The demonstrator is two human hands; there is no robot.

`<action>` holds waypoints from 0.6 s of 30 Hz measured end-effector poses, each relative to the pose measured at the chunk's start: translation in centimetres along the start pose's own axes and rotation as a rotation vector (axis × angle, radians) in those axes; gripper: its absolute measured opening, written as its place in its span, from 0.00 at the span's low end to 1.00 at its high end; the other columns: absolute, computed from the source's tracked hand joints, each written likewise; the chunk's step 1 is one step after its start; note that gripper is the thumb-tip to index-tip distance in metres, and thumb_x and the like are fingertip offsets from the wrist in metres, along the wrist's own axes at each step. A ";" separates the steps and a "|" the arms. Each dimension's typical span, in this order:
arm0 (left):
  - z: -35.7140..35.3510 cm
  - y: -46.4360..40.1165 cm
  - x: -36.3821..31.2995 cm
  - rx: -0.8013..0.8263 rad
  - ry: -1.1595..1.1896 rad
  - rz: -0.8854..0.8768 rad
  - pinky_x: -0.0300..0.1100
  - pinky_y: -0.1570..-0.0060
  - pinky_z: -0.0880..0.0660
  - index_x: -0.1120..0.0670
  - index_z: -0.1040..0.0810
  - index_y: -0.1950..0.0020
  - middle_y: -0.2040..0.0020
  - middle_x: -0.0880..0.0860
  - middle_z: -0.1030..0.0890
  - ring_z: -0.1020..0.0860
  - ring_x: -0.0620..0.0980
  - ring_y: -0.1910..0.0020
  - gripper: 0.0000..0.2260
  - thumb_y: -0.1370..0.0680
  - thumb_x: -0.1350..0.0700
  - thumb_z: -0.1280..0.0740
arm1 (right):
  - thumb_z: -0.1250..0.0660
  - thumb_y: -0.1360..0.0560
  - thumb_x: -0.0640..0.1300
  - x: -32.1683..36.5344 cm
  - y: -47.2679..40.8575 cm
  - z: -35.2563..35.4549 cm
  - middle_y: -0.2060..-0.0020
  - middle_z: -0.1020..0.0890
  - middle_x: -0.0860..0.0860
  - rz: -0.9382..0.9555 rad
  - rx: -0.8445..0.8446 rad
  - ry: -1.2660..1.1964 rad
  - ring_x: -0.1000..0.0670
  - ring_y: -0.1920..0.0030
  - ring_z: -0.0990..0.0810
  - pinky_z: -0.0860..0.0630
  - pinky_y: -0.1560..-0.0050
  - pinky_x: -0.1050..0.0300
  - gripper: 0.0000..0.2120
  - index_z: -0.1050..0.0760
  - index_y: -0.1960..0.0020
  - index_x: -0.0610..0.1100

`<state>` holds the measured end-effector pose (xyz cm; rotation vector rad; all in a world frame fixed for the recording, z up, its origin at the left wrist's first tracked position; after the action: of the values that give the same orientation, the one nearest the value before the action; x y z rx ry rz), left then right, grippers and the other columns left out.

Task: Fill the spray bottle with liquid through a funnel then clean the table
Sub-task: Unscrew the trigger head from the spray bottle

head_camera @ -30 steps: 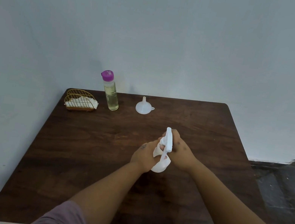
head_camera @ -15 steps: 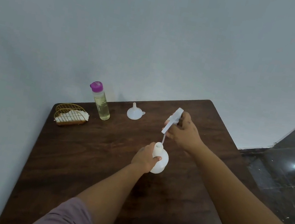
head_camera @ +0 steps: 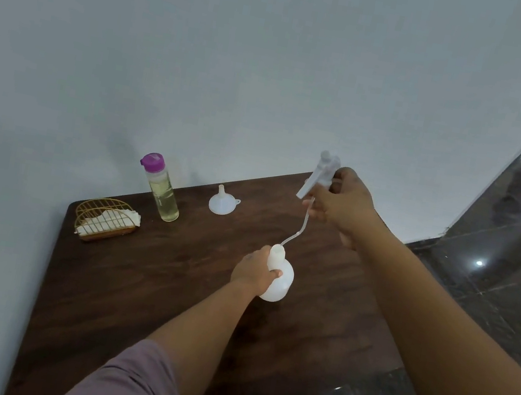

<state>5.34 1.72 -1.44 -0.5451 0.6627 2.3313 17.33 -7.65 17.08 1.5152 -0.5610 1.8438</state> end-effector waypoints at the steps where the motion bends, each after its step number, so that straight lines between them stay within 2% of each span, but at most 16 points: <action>1: 0.1 0.0 0.0 -0.001 0.001 0.001 0.51 0.33 0.31 0.52 0.39 0.23 0.27 0.53 0.30 0.32 0.55 0.29 0.29 0.21 0.48 0.33 | 0.34 0.24 0.47 0.6 0.5 0.2 0.52 0.18 0.48 0.051 -0.011 0.067 0.51 0.60 0.15 0.18 0.50 0.48 0.14 0.31 0.42 0.44; 4: 0.1 0.2 0.1 -0.007 -0.004 0.006 0.51 0.32 0.32 0.52 0.40 0.23 0.26 0.53 0.31 0.32 0.56 0.28 0.30 0.21 0.47 0.33 | 0.32 0.25 0.49 2.1 2.2 0.4 0.53 0.17 0.50 0.217 -0.041 0.258 0.51 0.59 0.17 0.21 0.53 0.57 0.16 0.32 0.42 0.43; 7: 0.3 0.5 0.0 -0.017 -0.023 -0.004 0.50 0.32 0.32 0.53 0.39 0.23 0.26 0.53 0.31 0.32 0.55 0.28 0.30 0.21 0.47 0.33 | 0.32 0.24 0.48 2.8 3.7 0.0 0.56 0.20 0.52 0.354 -0.037 0.393 0.54 0.59 0.21 0.27 0.61 0.71 0.16 0.33 0.43 0.42; 8: 0.3 0.5 0.0 -0.020 -0.026 -0.009 0.50 0.32 0.32 0.53 0.39 0.24 0.27 0.53 0.31 0.32 0.55 0.28 0.29 0.21 0.46 0.33 | 0.32 0.24 0.47 2.8 4.2 -0.1 0.56 0.20 0.51 0.395 -0.031 0.426 0.53 0.60 0.21 0.26 0.62 0.69 0.16 0.34 0.43 0.41; 11: 0.2 0.8 0.0 -0.024 -0.034 -0.019 0.49 0.32 0.31 0.53 0.38 0.24 0.27 0.53 0.30 0.31 0.55 0.29 0.29 0.21 0.46 0.33 | 0.34 0.24 0.41 2.3 5.5 -0.4 0.55 0.20 0.48 0.537 -0.015 0.492 0.46 0.58 0.18 0.20 0.58 0.48 0.14 0.34 0.41 0.41; 12: 0.2 0.8 0.1 -0.026 -0.040 -0.020 0.49 0.32 0.31 0.53 0.38 0.24 0.28 0.53 0.30 0.31 0.55 0.29 0.28 0.21 0.46 0.33 | 0.34 0.24 0.40 2.2 5.9 -0.4 0.54 0.20 0.48 0.575 -0.007 0.487 0.46 0.57 0.18 0.20 0.58 0.45 0.14 0.35 0.41 0.41; 14: 0.3 0.9 0.2 -0.029 -0.045 -0.023 0.49 0.33 0.30 0.53 0.37 0.25 0.28 0.53 0.29 0.31 0.55 0.30 0.28 0.21 0.46 0.34 | 0.34 0.24 0.39 2.0 6.7 -0.5 0.55 0.21 0.49 0.622 0.004 0.461 0.47 0.57 0.18 0.20 0.57 0.47 0.13 0.35 0.43 0.42; 18: 0.3 1.0 0.4 -0.039 -0.037 -0.024 0.49 0.33 0.29 0.52 0.36 0.26 0.29 0.53 0.28 0.29 0.54 0.31 0.27 0.22 0.45 0.33 | 0.34 0.24 0.38 1.6 8.1 -0.9 0.58 0.20 0.52 0.670 0.026 0.425 0.53 0.58 0.20 0.23 0.61 0.60 0.13 0.37 0.46 0.47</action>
<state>4.31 1.40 -1.07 -0.5235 0.5918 2.3298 10.70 -12.17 19.15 0.9472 -0.9051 2.5923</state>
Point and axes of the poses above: each hand's wrist, its own y-axis away from the middle knuckle, its own z-axis out of the back of the hand, x = y × z, the point moved 5 cm from there along -y, towards the middle knuckle
